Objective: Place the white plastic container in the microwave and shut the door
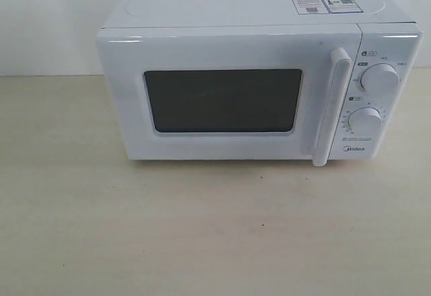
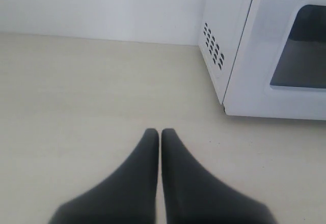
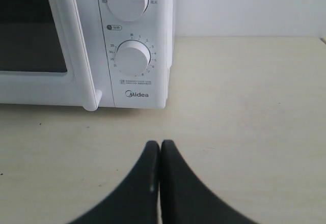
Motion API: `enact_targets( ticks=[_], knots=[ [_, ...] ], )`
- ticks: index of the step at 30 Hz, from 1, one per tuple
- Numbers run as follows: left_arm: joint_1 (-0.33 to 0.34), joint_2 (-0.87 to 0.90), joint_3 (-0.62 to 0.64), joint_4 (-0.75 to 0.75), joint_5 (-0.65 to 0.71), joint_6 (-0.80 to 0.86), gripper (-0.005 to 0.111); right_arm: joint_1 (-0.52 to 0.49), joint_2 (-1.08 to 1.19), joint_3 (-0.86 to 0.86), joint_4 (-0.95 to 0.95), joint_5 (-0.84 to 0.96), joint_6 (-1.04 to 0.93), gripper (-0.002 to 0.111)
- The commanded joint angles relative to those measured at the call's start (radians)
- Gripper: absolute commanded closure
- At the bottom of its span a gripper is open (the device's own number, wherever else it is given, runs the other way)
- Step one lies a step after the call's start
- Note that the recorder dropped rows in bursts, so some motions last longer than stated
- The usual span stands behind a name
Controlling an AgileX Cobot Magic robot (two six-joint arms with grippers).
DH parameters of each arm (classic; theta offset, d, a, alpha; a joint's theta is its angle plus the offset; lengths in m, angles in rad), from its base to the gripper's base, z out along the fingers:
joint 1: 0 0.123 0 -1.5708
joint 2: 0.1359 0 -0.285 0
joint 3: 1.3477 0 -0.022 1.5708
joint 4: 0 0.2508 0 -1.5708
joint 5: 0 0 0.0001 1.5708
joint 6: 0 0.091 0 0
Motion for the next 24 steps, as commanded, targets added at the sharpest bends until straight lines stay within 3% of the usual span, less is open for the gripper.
enact_targets(
  ticks=[1,24],
  knots=[
    [0.002,-0.007,0.004,0.003,-0.001,-0.008,0.102,0.002,-0.004,-0.001,-0.003,-0.005,0.0,0.109],
    [0.002,-0.014,0.004,0.003,-0.014,-0.008,0.102,0.002,-0.004,-0.001,-0.003,-0.005,0.0,0.109]
  ],
)
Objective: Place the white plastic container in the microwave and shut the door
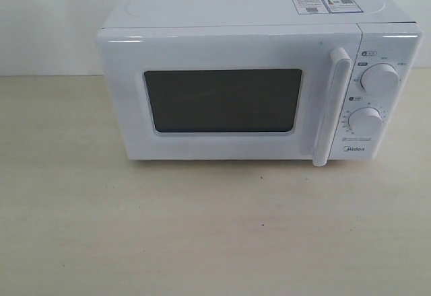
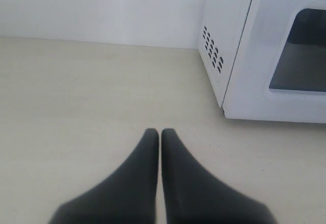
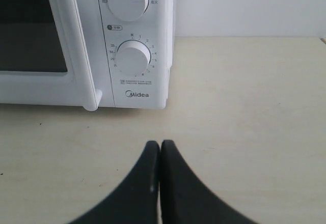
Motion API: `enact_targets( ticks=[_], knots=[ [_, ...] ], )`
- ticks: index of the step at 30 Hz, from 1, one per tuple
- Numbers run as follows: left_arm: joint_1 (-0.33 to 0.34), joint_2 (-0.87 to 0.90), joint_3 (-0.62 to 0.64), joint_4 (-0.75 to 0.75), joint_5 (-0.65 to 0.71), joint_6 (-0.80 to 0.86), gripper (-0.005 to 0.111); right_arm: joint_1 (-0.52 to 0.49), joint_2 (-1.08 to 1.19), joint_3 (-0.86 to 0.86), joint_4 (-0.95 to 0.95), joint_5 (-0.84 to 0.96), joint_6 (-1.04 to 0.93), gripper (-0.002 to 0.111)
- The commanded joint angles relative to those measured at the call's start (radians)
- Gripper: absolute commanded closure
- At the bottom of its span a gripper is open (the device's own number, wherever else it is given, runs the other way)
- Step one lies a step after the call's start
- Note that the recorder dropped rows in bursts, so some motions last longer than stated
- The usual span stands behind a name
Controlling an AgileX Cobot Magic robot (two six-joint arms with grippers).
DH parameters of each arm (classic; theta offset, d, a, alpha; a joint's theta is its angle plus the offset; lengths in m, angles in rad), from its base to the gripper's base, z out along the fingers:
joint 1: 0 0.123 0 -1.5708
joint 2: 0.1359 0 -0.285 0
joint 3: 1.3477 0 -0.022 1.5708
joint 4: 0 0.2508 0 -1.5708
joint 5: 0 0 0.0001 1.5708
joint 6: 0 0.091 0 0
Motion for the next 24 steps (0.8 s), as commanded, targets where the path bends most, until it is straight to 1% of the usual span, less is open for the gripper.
enact_targets(
  ticks=[1,5,11,24],
  knots=[
    [0.002,-0.004,0.004,0.003,-0.014,-0.008,0.102,0.002,-0.004,-0.001,-0.003,-0.005,0.0,0.109],
    [0.006,-0.004,0.004,0.003,-0.014,-0.008,0.102,0.002,-0.004,-0.001,-0.003,-0.005,0.0,0.109],
    [0.048,-0.004,0.004,0.003,-0.014,-0.008,0.102,0.002,-0.004,-0.001,-0.003,-0.005,0.0,0.109],
    [0.048,-0.004,0.004,0.003,-0.014,-0.008,0.102,0.002,-0.004,-0.001,-0.003,-0.005,0.0,0.109]
  ],
)
